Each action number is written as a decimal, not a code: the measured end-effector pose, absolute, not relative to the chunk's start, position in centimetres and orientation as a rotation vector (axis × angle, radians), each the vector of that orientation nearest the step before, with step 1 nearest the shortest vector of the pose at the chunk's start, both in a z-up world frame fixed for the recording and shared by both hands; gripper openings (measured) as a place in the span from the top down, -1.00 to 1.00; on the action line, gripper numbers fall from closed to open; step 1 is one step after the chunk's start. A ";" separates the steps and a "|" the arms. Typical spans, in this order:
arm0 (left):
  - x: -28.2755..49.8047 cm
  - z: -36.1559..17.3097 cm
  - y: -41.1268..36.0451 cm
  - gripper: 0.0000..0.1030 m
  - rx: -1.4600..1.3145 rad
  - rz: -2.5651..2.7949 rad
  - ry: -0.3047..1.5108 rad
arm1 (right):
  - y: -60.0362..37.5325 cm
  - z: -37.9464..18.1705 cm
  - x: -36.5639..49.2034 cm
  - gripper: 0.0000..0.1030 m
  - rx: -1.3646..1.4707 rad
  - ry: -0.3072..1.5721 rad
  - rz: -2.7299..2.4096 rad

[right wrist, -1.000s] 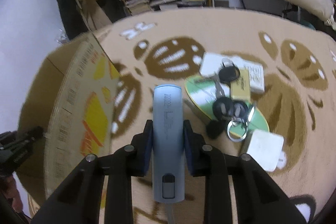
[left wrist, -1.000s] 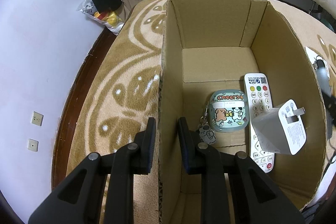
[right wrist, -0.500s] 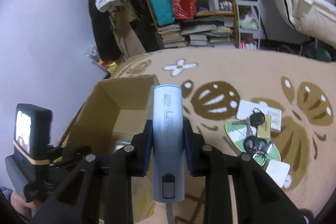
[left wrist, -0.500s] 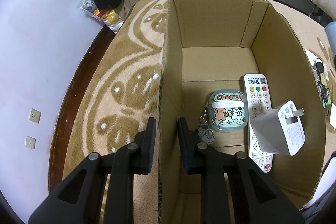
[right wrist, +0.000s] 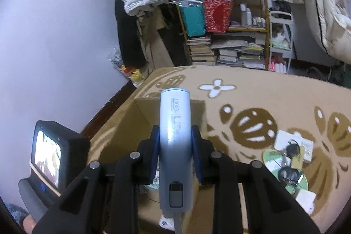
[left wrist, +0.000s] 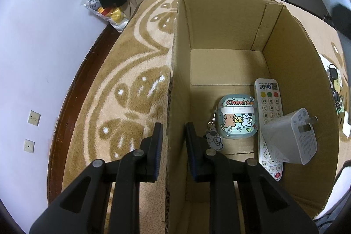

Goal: Organize rigid objects
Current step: 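Lower the power bank into the box and open the right tool, then move the right tool back to the keys beside the box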

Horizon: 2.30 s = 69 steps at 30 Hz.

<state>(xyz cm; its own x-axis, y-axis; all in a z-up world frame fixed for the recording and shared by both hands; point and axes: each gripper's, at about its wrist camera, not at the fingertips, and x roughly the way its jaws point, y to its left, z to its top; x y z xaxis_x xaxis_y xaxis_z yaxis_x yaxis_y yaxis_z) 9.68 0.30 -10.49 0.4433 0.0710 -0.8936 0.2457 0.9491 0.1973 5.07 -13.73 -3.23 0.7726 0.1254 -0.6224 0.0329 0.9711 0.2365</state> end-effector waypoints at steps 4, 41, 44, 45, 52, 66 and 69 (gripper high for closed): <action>9.8 -10.5 0.5 0.61 0.309 -0.112 1.117 | -12.4 -3.2 5.7 0.45 0.227 0.682 0.073; 10.0 -10.6 0.5 0.59 0.291 -0.091 1.152 | -13.0 -8.0 7.0 0.44 0.339 0.868 0.067; 9.9 -10.6 0.4 0.59 0.297 -0.090 1.153 | -12.8 -7.9 6.8 0.44 0.326 0.874 0.076; 9.8 -10.6 0.4 0.59 0.299 -0.089 1.153 | -12.8 -7.8 6.7 0.44 0.321 0.866 0.086; 9.0 -10.5 0.0 0.63 0.346 -0.079 1.127 | -12.7 -6.2 6.2 0.42 0.281 0.860 0.075; 9.4 -10.6 0.9 0.61 0.276 -0.089 1.138 | -19.0 -3.6 5.9 -0.70 0.248 0.716 -0.127; 9.5 -10.5 0.8 0.61 0.277 -0.088 1.140 | -21.3 -4.6 6.3 -0.82 0.286 0.716 -0.196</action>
